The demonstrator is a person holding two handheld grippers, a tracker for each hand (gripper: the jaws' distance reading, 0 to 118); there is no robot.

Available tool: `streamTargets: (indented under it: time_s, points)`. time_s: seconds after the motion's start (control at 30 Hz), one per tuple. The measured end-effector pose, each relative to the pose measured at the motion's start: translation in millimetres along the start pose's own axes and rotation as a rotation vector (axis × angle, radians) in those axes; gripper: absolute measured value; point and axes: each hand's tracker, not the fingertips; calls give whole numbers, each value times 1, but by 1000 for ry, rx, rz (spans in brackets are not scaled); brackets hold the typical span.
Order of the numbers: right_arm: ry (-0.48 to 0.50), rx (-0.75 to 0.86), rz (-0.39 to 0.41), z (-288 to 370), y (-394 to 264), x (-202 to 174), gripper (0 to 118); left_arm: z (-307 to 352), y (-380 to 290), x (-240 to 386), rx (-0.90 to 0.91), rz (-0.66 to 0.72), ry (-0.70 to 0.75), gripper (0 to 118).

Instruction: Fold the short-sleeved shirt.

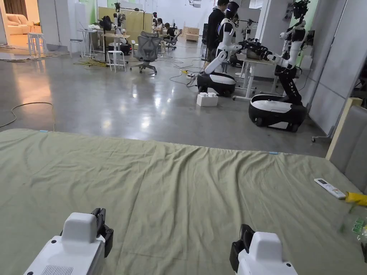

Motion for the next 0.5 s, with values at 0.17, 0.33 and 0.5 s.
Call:
streamTargets:
  time_s: [0.17, 0.33, 0.5]
  points:
    - [3, -9, -11, 0, -2, 0, 1, 3, 1, 0, 2, 5, -1, 5]
    - [9, -9, -3, -1, 0, -1, 1, 2, 0, -1, -8, 8, -2, 5]
    - [5, -6, 10, -1, 3, -1, 23, 1, 0, -1, -6, 1, 8, 26]
